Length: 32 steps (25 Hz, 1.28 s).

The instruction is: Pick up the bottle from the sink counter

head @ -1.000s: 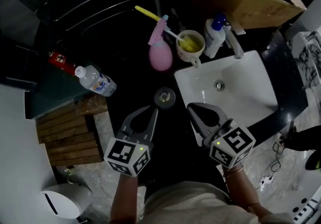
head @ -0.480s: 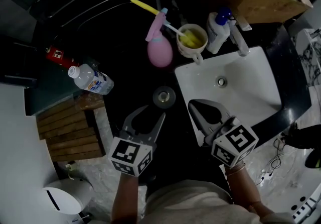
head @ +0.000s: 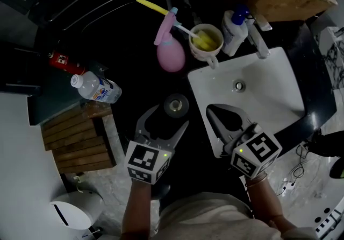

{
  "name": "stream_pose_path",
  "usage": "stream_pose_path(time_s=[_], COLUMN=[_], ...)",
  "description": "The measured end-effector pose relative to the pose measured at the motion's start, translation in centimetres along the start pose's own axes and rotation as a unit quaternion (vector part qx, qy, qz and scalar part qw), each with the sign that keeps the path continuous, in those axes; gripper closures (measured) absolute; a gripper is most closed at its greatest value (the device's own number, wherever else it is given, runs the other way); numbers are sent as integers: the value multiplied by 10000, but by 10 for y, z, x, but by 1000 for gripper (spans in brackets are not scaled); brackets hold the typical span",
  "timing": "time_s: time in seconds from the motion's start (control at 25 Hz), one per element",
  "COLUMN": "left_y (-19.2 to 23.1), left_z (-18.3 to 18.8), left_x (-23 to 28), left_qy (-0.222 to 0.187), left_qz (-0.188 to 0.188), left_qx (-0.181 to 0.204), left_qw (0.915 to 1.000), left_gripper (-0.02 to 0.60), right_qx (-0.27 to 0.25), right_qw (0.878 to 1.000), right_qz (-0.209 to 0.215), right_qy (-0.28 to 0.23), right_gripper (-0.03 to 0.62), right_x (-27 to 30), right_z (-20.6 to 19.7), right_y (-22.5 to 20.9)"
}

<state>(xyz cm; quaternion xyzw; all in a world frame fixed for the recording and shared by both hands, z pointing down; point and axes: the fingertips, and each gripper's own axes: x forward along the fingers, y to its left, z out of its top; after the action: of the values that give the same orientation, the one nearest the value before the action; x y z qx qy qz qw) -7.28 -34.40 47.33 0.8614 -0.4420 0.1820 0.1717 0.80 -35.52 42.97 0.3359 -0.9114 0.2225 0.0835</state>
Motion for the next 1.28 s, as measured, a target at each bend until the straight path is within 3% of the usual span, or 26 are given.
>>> stream_pose_path(time_s=[0.36, 1.28], left_y=[2, 4], left_z=[-1, 11], left_x=[13, 44], left_qy=[112, -35], left_qz=[106, 224], left_qx=[103, 519], left_qw=[9998, 9984], left_gripper=[229, 229], right_qx=[81, 483], right_qw=[10000, 9986], right_qz=[17, 207], right_qy=[-6, -42], right_gripper=[591, 591], right_x=[1, 2], right_z=[-1, -6], right_y=[-5, -13])
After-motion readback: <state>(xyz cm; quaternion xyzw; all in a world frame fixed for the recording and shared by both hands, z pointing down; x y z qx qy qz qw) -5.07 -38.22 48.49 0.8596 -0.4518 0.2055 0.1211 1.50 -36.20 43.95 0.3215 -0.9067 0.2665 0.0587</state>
